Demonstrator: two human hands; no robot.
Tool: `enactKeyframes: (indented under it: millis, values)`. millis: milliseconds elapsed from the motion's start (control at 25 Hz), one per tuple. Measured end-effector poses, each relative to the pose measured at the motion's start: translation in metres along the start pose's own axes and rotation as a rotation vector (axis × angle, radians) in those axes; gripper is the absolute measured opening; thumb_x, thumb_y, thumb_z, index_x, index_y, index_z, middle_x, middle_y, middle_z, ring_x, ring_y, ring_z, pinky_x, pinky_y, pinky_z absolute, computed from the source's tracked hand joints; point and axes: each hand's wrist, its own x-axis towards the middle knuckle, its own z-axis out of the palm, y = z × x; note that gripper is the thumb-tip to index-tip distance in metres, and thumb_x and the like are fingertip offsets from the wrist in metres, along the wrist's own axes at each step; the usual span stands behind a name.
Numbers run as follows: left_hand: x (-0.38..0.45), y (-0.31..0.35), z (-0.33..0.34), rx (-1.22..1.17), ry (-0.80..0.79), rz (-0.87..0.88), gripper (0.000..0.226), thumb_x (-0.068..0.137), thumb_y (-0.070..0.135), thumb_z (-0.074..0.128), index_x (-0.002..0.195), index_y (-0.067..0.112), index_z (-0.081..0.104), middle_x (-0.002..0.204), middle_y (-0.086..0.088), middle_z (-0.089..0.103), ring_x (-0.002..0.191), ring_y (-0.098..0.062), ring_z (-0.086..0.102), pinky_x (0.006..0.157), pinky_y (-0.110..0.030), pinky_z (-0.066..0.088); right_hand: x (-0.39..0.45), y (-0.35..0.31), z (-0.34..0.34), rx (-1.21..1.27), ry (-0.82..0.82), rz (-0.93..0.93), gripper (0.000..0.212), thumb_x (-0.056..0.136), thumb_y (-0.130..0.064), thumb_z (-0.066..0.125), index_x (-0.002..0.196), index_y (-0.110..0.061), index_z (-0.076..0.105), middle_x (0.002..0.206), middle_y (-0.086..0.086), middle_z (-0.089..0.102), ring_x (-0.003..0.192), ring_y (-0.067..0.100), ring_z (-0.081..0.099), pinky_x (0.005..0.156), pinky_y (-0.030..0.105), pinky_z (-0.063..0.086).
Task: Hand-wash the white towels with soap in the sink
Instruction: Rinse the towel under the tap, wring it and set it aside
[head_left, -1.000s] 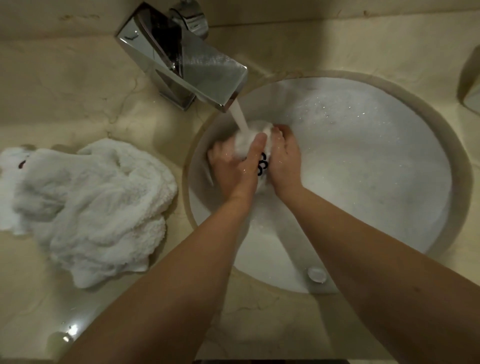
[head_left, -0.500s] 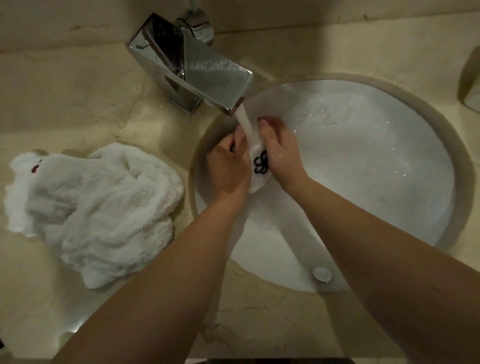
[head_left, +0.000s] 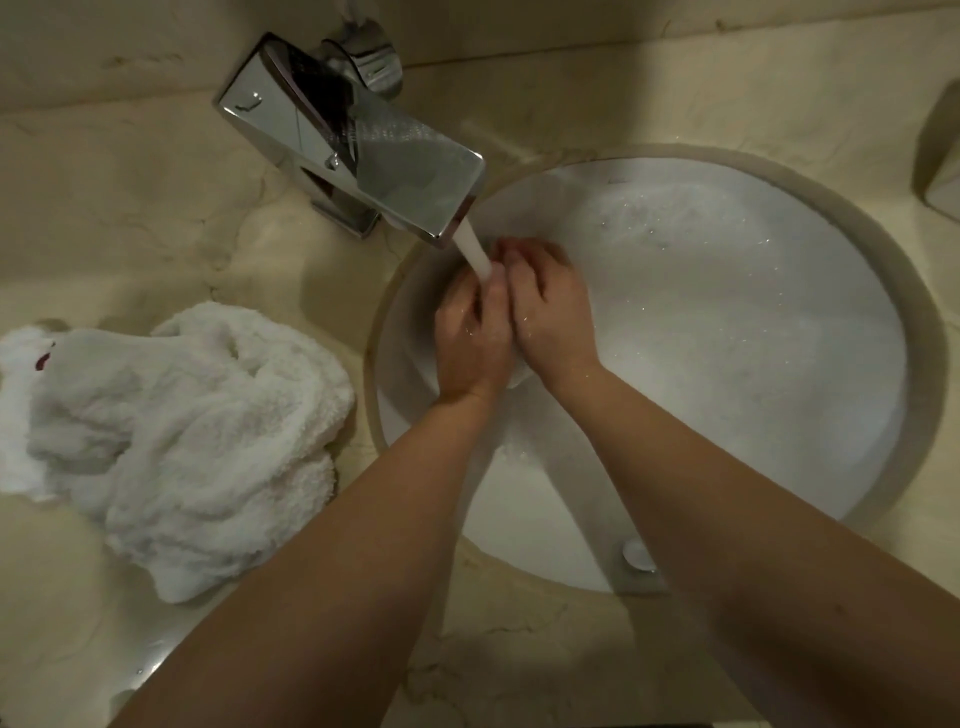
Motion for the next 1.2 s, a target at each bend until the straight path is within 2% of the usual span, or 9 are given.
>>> enactKeyframes:
  millis: [80,160,320,440,600,760,880,1000,1200]
  values:
    - [0.004,-0.002,0.003,0.007,0.041,-0.072,0.043,0.093,0.045,0.045,0.107,0.014,0.071,0.09,0.0,0.07,0.091,-0.013,0.069,0.079,-0.023,0.051,-0.004,0.008,0.008,-0.174,0.049,-0.118,0.038,0.093,-0.042,0.047,0.106,-0.016,0.071,0.11,0.004,0.068,0.101,0.018,0.063,0.084,0.026,0.049]
    - [0.012,-0.008,0.008,-0.022,0.099,-0.049,0.027,0.093,0.032,0.048,0.101,0.013,0.067,0.079,-0.005,0.068,0.075,-0.01,0.071,0.065,-0.027,0.053,-0.003,0.01,0.012,-0.129,0.063,0.037,0.037,0.09,-0.051,0.052,0.104,-0.022,0.069,0.107,-0.002,0.068,0.097,0.014,0.062,0.078,0.023,0.046]
    - [0.009,-0.012,0.013,-0.226,0.061,-0.284,0.017,0.104,0.026,0.043,0.102,0.03,0.059,0.083,0.018,0.056,0.074,0.01,0.057,0.064,0.001,0.041,0.002,0.018,0.009,0.001,0.066,0.277,0.031,0.096,-0.04,0.057,0.112,-0.015,0.064,0.098,-0.01,0.056,0.089,0.013,0.058,0.073,0.021,0.038]
    - [0.01,-0.001,0.016,-0.105,-0.059,-0.224,0.031,0.1,0.029,0.041,0.091,0.02,0.069,0.08,0.004,0.067,0.07,-0.007,0.067,0.061,-0.017,0.051,0.007,0.025,0.003,-0.052,0.045,0.223,0.026,0.096,-0.029,0.06,0.112,-0.009,0.063,0.093,-0.009,0.056,0.081,0.007,0.054,0.078,0.025,0.047]
    - [0.024,-0.022,0.025,0.136,-0.042,-0.167,0.066,0.091,0.053,0.032,0.124,0.007,0.066,0.125,-0.011,0.068,0.119,-0.025,0.062,0.104,-0.025,0.042,0.016,0.034,0.008,-0.054,0.022,0.201,0.034,0.089,-0.037,0.054,0.088,-0.005,0.064,0.077,0.007,0.062,0.068,0.017,0.055,0.066,0.026,0.043]
    - [0.025,-0.032,0.028,0.319,0.038,-0.087,0.056,0.096,0.047,0.039,0.117,0.006,0.071,0.115,-0.013,0.071,0.113,-0.03,0.064,0.102,-0.038,0.047,0.031,0.042,0.011,-0.177,0.011,0.129,0.034,0.091,-0.026,0.047,0.099,0.002,0.064,0.091,0.016,0.067,0.077,0.018,0.058,0.065,0.009,0.032]
    - [0.028,-0.031,0.036,0.324,0.134,-0.119,0.058,0.091,0.051,0.042,0.105,0.004,0.074,0.105,-0.01,0.072,0.104,-0.019,0.063,0.096,-0.011,0.04,0.039,0.045,0.012,-0.398,0.03,-0.032,0.033,0.092,-0.027,0.049,0.096,0.001,0.066,0.091,0.016,0.069,0.079,0.025,0.064,0.07,0.016,0.038]
    - [0.026,-0.024,0.039,0.274,0.215,-0.09,0.044,0.094,0.041,0.049,0.095,0.005,0.074,0.093,-0.003,0.071,0.088,0.012,0.055,0.082,0.004,0.029,0.047,0.053,0.012,-0.493,-0.083,-0.05,0.025,0.096,-0.019,0.054,0.106,0.001,0.066,0.104,0.019,0.068,0.093,0.031,0.064,0.078,0.024,0.041]
    - [0.028,-0.016,0.042,0.322,0.252,0.128,0.027,0.096,0.02,0.055,0.086,0.005,0.076,0.086,-0.013,0.073,0.088,-0.013,0.056,0.078,-0.002,0.033,0.046,0.049,0.008,-0.211,-0.082,0.072,0.029,0.099,-0.016,0.044,0.105,0.004,0.065,0.102,0.02,0.068,0.094,0.033,0.064,0.074,0.014,0.036]
